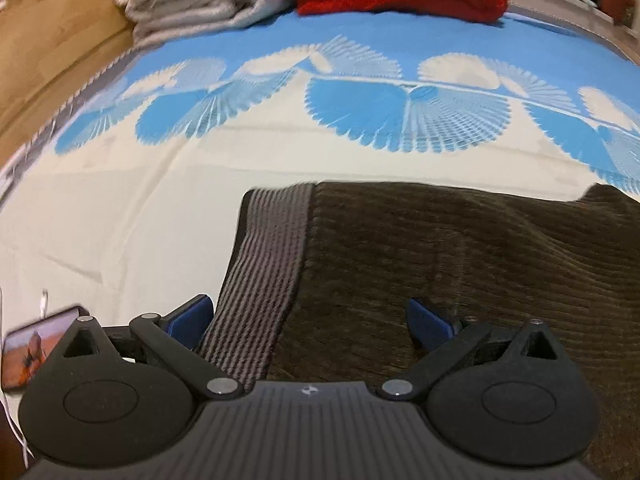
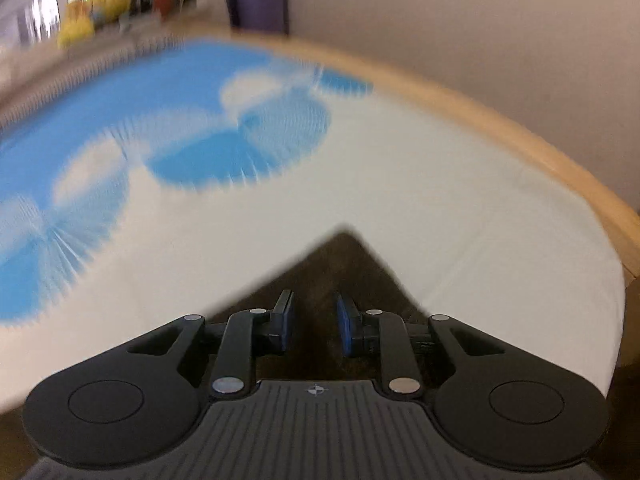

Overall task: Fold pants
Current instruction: 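Grasp the pant leg end with the right gripper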

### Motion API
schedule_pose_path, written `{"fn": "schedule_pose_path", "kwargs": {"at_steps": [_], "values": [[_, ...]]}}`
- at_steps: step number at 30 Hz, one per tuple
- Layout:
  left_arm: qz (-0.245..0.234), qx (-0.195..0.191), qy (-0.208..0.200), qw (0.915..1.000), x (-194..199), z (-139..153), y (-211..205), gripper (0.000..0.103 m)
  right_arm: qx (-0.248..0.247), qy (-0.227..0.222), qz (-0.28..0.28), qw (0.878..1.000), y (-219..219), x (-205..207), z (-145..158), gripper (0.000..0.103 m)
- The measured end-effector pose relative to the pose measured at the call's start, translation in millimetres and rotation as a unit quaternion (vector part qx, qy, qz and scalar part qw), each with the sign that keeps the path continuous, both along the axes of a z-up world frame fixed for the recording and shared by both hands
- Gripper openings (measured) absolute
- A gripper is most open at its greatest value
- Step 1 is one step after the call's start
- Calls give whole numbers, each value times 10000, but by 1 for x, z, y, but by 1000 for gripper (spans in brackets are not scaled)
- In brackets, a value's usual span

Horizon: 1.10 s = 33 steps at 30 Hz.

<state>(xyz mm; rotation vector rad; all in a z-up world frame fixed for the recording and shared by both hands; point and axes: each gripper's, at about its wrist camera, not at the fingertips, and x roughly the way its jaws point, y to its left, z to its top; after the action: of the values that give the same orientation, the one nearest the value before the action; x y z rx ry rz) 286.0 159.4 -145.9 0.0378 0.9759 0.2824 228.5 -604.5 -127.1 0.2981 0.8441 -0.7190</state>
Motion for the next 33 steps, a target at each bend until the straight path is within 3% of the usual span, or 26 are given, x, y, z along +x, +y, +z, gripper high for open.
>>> {"fn": "schedule_pose_path", "kwargs": {"at_steps": [3, 7, 8, 11, 13, 19, 22, 25, 30, 33], "values": [[218, -433, 19, 9988, -5, -5, 21, 103, -640, -19, -121, 9979, 2, 16, -19, 23], [288, -748, -2, 9968, -9, -6, 37, 103, -1255, 269, -254, 9914, 4, 35, -22, 58], [264, -694, -18, 9972, -9, -5, 36, 103, -1256, 243, -271, 9914, 2, 31, -19, 58], [119, -374, -115, 9992, -12, 0, 24, 103, -908, -527, -505, 9932, 1, -14, 3, 63], [8, -158, -188, 9997, -13, 4, 15, 103, -361, -1227, -616, 9899, -1, -58, 19, 67], [-28, -145, -391, 9991, -22, 18, -9, 103, 919, -2522, -1093, 9571, -15, -207, 29, 69], [22, -209, -462, 9987, -26, 28, -19, 103, 1208, -2568, -1346, 9494, -27, -242, 15, 71], [97, -250, -608, 9978, -38, 45, -27, 103, 1513, -2620, -1284, 9444, -32, -251, 0, 71], [63, -534, -682, 9962, -65, 62, -31, 103, 2028, -2483, -1132, 9404, -33, -233, -31, 71], [42, -536, -715, 9960, -77, 68, -37, 103, 1923, -2754, -1169, 9346, -29, -228, -37, 78]]}}
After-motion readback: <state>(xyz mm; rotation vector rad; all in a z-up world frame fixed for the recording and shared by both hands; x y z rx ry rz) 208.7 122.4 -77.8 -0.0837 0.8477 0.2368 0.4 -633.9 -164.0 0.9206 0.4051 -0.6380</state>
